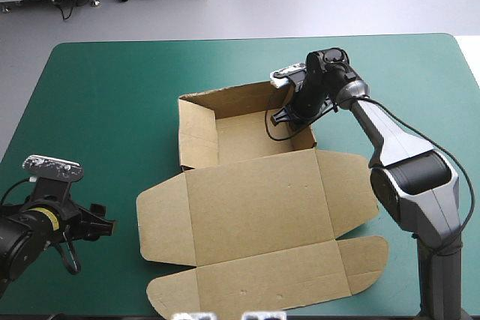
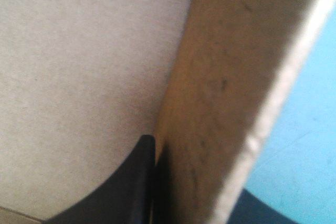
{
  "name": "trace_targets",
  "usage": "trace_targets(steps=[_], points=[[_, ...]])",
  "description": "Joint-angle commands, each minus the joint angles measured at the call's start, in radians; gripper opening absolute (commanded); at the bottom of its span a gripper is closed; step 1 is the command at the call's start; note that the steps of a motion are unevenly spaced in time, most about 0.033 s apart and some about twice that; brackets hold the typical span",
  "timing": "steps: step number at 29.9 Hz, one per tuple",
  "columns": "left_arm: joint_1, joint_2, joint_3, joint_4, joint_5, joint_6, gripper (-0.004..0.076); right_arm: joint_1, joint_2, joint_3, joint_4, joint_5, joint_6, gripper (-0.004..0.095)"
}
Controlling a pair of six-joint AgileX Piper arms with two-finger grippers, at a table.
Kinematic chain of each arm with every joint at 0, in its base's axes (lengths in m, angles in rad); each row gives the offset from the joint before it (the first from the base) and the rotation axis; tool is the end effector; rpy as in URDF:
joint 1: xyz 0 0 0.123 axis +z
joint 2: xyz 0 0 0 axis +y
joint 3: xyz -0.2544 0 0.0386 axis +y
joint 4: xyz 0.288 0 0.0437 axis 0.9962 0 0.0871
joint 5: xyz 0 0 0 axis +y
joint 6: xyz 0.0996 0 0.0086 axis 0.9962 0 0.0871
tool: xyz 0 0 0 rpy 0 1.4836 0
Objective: Fold the box
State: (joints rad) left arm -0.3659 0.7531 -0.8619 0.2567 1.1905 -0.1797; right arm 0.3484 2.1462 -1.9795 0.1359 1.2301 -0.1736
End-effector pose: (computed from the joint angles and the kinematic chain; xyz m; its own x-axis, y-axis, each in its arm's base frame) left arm 0.1729 -0.0410 0.3190 -0.7930 0.2180 -0.5689 0.1608 0.9756 0.1498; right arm 0.4542 0.1786 0.2150 -0.8527 -0.4444 -0.2747 -0.4827 0.8713 0.0889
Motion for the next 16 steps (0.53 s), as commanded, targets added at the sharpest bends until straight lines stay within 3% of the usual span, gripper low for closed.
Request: trace_targets(steps=[1,6,13,16], points=[[-0.004,-0.002,-0.028,0.023,-0.038,-0.014,0.0545,-0.006,-0.052,-0.043,-0.020,0.025,-0.045,-0.0018],[-0.004,-0.003,-0.028,0.019,-0.045,-0.039,0.0545,-0.091,-0.052,-0.104,0.040,0.025,-0.094,-0.0018],[-0.004,-0.003,-0.028,-0.021,-0.047,-0.039,0.0543,-0.346,-0.052,-0.161,0.075,0.025,-0.097,-0.0018],[-0.004,-0.003,-0.028,-0.041,-0.043,-0.039,0.0426,-0.484,-0.052,-0.163,0.114,0.025,-0.105,-0.0018]])
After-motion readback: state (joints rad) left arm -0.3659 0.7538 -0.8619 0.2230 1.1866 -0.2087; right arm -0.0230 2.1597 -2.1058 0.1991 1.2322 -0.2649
